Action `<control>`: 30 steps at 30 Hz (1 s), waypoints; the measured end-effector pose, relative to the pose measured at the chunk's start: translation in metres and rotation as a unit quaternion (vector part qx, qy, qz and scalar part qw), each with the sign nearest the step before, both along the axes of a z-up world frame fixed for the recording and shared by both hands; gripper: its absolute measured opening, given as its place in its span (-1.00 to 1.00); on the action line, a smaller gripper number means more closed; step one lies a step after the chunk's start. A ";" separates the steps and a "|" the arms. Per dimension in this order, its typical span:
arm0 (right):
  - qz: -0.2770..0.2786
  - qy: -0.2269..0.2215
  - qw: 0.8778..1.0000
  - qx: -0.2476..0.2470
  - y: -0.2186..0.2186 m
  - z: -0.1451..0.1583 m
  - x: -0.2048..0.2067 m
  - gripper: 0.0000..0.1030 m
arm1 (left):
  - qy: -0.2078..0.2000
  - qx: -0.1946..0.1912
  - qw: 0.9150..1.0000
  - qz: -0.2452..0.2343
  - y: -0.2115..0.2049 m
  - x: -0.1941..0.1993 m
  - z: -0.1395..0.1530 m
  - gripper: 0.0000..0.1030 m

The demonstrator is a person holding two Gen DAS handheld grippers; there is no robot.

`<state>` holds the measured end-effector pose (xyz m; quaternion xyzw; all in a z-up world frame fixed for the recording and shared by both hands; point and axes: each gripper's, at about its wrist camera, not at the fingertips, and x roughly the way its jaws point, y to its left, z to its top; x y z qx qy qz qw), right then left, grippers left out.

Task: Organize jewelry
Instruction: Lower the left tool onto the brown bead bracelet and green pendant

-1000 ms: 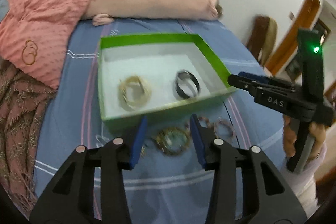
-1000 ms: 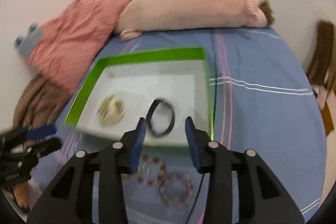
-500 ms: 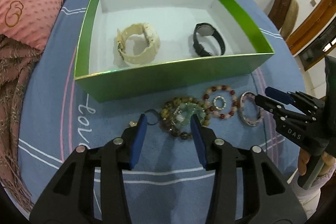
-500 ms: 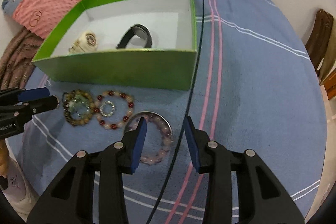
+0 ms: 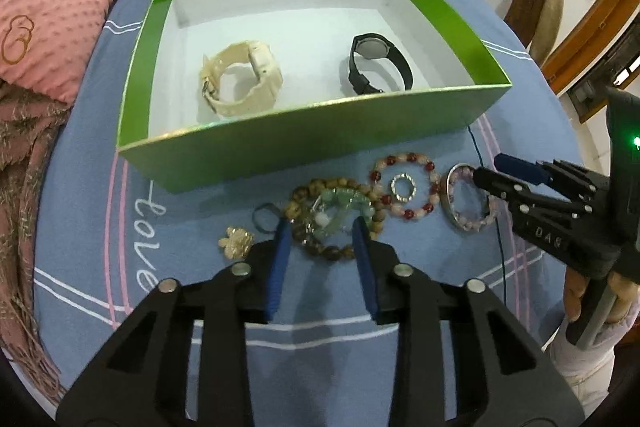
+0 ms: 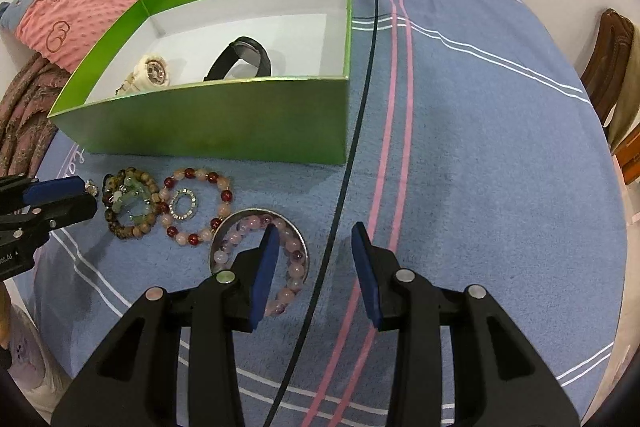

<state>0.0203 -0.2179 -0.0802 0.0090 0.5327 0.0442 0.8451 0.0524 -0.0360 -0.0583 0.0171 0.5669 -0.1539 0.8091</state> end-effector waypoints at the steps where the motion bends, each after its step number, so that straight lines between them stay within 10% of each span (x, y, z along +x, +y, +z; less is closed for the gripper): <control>1: 0.001 -0.001 1.000 0.001 0.001 0.000 0.000 -0.24 | 0.003 0.002 1.000 0.005 -0.001 0.003 -0.001 -0.42; 30: 0.000 0.006 1.000 -0.004 0.005 -0.006 -0.001 -0.24 | -0.014 0.058 0.998 -0.029 -0.038 0.009 -0.023 -0.89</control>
